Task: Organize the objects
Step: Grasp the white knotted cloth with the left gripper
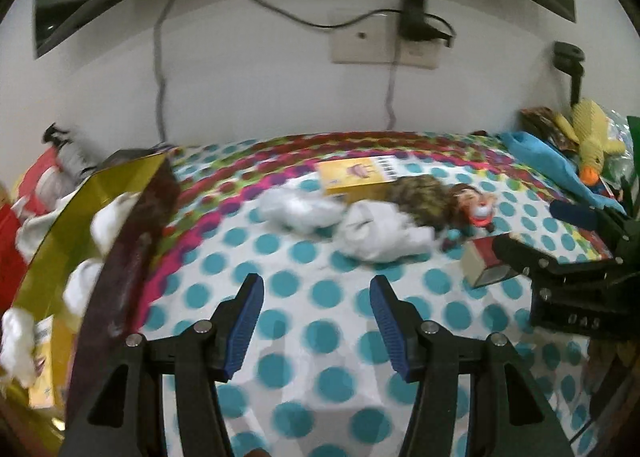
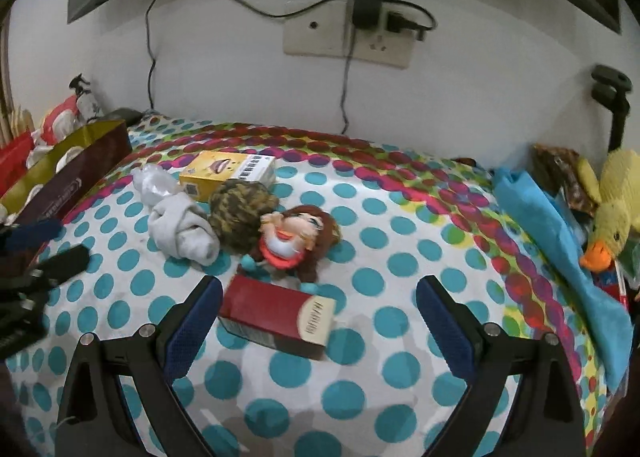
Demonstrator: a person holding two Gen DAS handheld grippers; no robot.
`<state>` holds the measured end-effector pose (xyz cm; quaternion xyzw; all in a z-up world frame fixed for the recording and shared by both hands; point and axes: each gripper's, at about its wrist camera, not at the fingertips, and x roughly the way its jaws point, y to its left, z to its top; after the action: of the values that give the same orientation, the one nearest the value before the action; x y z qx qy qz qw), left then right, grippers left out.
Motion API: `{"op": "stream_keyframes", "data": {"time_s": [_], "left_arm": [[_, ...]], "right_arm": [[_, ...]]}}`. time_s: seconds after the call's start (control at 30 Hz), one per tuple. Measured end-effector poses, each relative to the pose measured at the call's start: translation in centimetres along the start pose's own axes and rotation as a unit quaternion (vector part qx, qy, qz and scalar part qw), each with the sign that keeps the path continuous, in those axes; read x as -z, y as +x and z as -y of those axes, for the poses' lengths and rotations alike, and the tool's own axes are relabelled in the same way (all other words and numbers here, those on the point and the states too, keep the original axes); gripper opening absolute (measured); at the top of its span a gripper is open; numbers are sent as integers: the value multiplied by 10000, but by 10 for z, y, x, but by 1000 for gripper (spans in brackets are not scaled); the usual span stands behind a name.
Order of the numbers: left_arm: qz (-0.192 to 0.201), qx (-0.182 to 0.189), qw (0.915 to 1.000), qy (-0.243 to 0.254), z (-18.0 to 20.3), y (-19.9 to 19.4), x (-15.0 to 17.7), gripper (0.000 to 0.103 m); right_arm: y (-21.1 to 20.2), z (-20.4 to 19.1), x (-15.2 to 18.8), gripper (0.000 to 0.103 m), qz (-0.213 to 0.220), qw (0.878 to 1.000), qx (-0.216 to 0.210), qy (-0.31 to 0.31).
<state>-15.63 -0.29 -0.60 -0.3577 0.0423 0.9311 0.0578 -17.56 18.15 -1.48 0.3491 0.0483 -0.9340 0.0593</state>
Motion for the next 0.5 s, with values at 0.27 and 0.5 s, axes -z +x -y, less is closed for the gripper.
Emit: {"op": "stream_keyframes", "data": {"time_s": [0.27, 0.5], "left_arm": [[-211, 36, 9997, 100, 15, 26, -12, 57], [-495, 207, 9985, 104, 11, 55, -33, 57]], "right_arm": [[7, 19, 11, 98, -486, 9979, -309, 300], [5, 15, 12, 99, -482, 9980, -335, 229]]}}
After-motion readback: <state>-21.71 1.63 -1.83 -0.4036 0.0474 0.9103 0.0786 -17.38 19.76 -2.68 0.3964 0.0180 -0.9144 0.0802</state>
